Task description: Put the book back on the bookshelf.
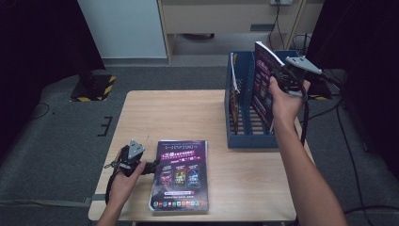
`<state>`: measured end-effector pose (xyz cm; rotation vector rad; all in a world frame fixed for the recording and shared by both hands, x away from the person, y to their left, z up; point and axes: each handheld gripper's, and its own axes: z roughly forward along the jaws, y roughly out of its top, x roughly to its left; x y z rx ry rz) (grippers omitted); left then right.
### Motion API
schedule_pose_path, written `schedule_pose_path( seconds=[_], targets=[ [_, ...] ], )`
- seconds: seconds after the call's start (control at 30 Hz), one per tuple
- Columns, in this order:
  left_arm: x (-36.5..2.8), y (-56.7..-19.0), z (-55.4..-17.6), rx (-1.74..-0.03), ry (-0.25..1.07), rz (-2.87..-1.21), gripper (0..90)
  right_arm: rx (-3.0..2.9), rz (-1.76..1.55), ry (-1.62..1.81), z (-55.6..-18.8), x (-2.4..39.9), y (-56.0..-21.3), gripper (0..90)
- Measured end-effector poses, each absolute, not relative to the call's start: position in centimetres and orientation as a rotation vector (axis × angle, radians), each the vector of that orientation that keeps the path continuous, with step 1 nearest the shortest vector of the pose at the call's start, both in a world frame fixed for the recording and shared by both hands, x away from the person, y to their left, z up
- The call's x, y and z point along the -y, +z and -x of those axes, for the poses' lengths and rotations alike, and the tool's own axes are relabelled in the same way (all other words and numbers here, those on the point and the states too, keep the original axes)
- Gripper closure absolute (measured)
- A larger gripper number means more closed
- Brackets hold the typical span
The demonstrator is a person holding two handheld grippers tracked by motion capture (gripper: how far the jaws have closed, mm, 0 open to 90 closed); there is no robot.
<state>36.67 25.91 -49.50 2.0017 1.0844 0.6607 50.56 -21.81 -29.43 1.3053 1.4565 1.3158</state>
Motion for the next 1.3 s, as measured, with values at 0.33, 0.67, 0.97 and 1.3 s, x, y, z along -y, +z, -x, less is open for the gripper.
schedule_pose_path(
  seconds=[0.33, 0.67, 0.97, 1.3],
  targets=[
    [-25.9, -49.5, -36.6, -1.082, 0.662, -2.004, 5.6, -1.401, -1.343, 1.304, -52.1, 21.9, -30.3, 81.9],
    [-25.9, -49.6, -36.7, -1.086, 0.664, -2.01, 5.6, -1.385, -1.356, 1.287, -53.2, 21.9, -31.4, 81.8],
    [-25.9, -49.6, -36.7, -1.085, 0.668, -2.015, 5.6, -1.37, -1.371, 1.294, -53.6, 21.7, -32.9, 81.8],
    [-25.8, -49.6, -36.7, -1.078, 0.672, -2.021, 5.6, -1.362, -1.366, 1.301, -53.8, 21.1, -33.6, 81.6]
  ],
)
